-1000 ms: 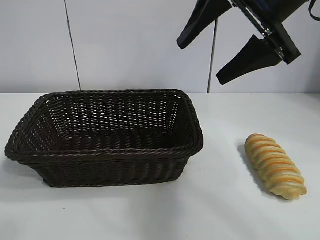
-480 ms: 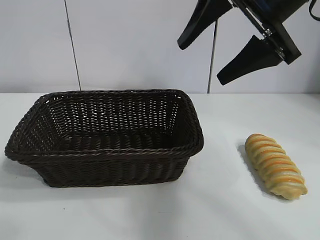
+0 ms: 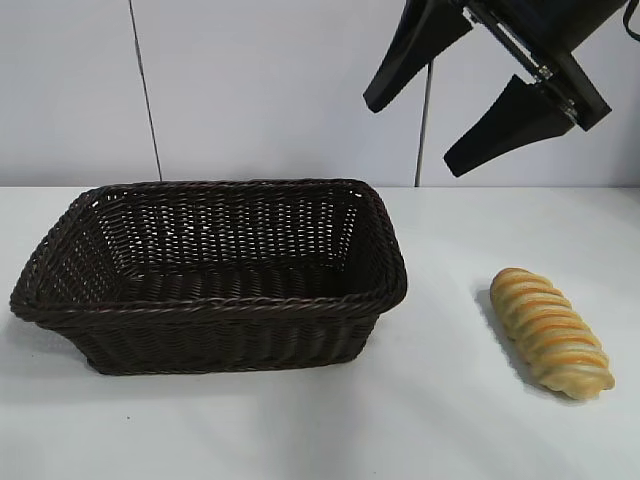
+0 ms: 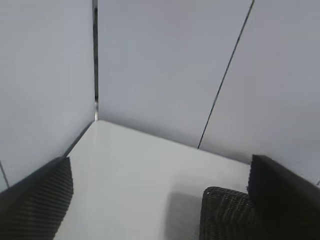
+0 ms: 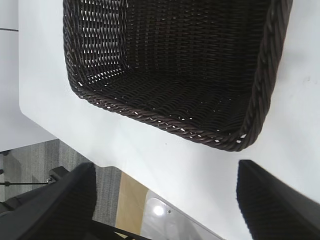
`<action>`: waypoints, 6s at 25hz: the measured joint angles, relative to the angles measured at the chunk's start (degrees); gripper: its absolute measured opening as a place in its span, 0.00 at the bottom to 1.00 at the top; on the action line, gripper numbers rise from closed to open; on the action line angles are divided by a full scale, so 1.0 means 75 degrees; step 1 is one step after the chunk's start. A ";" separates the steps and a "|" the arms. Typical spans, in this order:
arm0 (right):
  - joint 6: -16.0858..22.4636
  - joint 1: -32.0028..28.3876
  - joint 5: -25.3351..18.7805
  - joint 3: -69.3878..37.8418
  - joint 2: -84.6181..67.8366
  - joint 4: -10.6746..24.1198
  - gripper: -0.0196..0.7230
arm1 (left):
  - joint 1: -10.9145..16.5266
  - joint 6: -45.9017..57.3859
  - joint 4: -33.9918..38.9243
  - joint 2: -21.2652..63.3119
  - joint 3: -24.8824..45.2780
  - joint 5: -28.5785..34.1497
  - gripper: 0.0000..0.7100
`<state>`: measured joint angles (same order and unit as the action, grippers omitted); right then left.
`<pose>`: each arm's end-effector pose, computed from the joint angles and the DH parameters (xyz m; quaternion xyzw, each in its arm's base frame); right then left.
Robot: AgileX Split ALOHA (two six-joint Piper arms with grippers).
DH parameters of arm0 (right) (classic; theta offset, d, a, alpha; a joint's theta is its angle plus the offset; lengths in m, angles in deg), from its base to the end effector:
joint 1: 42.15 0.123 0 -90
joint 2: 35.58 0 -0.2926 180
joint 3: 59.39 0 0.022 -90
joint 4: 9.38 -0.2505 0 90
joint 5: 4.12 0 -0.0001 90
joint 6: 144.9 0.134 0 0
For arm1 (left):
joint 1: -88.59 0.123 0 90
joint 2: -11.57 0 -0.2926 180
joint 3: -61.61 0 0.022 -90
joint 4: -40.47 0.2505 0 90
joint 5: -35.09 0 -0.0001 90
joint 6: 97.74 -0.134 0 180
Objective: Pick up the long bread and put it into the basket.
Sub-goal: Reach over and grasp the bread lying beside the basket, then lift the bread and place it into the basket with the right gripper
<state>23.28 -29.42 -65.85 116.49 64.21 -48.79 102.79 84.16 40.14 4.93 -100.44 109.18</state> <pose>0.3130 0.1475 0.2687 -0.0800 0.9385 0.3155 0.1152 -0.0715 -0.0189 0.3734 -0.1050 0.7513 0.0672 0.6481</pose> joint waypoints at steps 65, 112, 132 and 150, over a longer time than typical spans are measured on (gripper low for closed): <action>0.3249 0.0000 0.0848 -0.1391 0.0013 0.5725 0.75 | -0.1287 -0.0307 -0.0454 0.0004 0.3819 -0.0052 0.97; 0.3389 0.0000 -0.1079 0.3414 0.0957 0.6694 0.18 | -0.1287 -0.0302 -0.0454 0.0004 0.3819 -0.0052 0.97; 0.3369 0.3828 0.0234 0.4038 0.2117 0.5401 0.18 | -0.1287 -0.0302 -0.0454 0.0004 0.3819 -0.0052 0.97; 0.3681 0.3887 0.1168 0.4200 0.4508 0.5941 0.16 | -0.1287 -0.0302 -0.0454 0.0004 0.3819 -0.0052 0.97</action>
<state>50.89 -0.27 -57.09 147.99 98.01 -4.23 93.14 81.90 36.73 4.96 -71.80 108.79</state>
